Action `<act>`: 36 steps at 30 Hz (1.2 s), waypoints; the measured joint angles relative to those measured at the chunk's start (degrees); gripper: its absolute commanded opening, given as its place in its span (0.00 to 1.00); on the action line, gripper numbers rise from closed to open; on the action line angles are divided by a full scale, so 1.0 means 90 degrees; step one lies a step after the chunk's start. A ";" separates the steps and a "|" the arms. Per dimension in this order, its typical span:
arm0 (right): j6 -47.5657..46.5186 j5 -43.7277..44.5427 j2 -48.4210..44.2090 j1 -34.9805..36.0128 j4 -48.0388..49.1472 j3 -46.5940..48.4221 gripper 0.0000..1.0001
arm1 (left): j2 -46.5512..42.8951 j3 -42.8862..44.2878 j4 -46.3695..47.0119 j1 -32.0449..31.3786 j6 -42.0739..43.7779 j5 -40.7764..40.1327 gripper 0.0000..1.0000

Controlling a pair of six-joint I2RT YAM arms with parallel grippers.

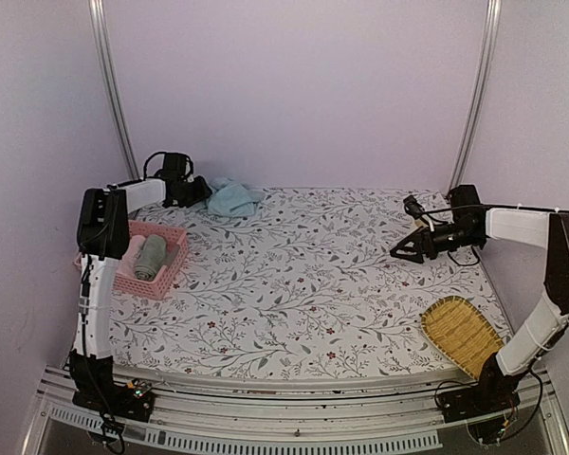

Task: Roll the towels
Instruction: Pick up the towel from the corner of the board, then put down the towel at the center of the board.

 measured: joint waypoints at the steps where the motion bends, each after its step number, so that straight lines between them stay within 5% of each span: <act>1: -0.0024 -0.0039 0.0036 0.0000 -0.0041 0.0010 0.75 | 0.0075 0.0075 0.0032 -0.0012 -0.0049 0.0049 0.36; 8: -0.0194 -0.0197 0.0294 0.0000 -0.0226 0.0075 0.66 | 0.0291 0.0192 0.0202 -0.0039 -0.0325 0.0219 0.01; 19: -0.0359 -0.0323 0.0425 0.0000 -0.0471 0.0308 0.57 | -0.0253 0.0221 0.0386 -0.0236 -0.0019 0.0775 0.00; 26: -0.0362 -0.0158 -0.0114 -0.0017 -0.0670 0.0634 0.57 | -0.2613 0.0109 0.0291 -0.1802 0.1110 0.0940 0.00; 31: -0.0471 -0.0117 -0.0629 -0.0041 -0.0843 0.1100 0.58 | -0.4969 -0.1464 0.1069 -0.3150 0.1433 0.1231 0.00; 36: -0.0580 -0.0070 -0.0707 -0.0044 -0.1003 0.1154 0.58 | -0.5809 -0.3801 0.1826 -0.3371 0.1095 0.1248 0.03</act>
